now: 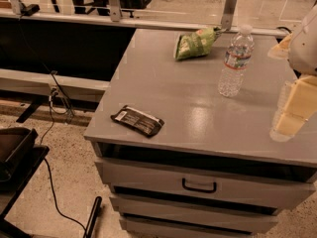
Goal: Pick water bottle
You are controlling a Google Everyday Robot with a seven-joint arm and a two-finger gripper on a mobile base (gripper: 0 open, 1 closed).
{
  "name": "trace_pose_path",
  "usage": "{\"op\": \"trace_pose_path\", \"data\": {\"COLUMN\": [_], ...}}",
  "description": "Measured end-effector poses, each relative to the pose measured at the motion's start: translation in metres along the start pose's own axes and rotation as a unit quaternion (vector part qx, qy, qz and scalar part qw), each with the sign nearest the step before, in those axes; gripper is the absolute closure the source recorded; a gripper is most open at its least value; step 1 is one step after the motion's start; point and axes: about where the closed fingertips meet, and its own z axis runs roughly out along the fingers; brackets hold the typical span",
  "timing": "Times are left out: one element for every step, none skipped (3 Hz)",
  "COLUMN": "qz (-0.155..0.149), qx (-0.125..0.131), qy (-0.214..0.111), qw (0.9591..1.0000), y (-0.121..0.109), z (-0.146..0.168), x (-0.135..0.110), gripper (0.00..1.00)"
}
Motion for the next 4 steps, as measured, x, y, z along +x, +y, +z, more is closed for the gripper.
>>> {"op": "trace_pose_path", "data": {"qz": [0.0, -0.002, 0.012, 0.036], "qx": [0.0, 0.007, 0.028, 0.055], "qy": [0.0, -0.011, -0.045, -0.086], "qw": [1.0, 0.9999, 0.9985, 0.9941], "y": [0.0, -0.003, -0.034, -0.086], "z": [0.0, -0.002, 0.0, 0.001], "x": [0.0, -0.002, 0.003, 0.01], "gripper": [0.0, 0.0, 0.0, 0.0]}}
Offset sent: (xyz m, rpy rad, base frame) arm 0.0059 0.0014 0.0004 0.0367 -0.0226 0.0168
